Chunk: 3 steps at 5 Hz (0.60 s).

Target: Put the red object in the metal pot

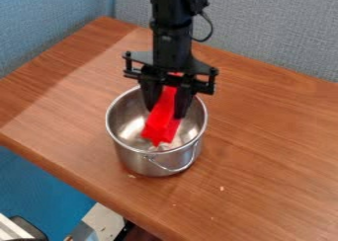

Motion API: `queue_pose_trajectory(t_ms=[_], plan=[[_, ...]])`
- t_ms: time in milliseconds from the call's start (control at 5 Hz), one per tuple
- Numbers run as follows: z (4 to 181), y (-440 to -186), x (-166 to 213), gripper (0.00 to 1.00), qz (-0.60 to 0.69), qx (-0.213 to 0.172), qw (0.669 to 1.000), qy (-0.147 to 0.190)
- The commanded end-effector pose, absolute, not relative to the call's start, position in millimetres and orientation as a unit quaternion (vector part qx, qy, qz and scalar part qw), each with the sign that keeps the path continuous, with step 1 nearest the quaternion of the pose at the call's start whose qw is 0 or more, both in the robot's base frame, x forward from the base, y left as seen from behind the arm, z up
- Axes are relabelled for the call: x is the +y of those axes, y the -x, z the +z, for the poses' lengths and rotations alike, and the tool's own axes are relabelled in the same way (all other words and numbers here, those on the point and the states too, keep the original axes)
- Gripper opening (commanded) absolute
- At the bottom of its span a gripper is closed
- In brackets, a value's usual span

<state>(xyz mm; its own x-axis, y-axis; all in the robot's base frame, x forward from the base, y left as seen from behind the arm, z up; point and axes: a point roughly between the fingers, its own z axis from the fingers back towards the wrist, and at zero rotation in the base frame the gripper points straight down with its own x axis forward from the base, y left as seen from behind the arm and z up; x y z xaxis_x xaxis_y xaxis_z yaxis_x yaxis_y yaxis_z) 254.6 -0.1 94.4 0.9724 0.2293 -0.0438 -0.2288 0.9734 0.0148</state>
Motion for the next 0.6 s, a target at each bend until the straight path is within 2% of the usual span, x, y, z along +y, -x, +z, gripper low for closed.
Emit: queue_pose_trajectory(t_ms=[0,200,400], plan=[[120.8,-266,1,0.00,0.122,0.001,0.992,0.018],[137.3,-268,0,0.00,0.115,0.000,0.992,0.041],[135.2,-267,0,0.00,0.110,-0.015,0.993,0.030]])
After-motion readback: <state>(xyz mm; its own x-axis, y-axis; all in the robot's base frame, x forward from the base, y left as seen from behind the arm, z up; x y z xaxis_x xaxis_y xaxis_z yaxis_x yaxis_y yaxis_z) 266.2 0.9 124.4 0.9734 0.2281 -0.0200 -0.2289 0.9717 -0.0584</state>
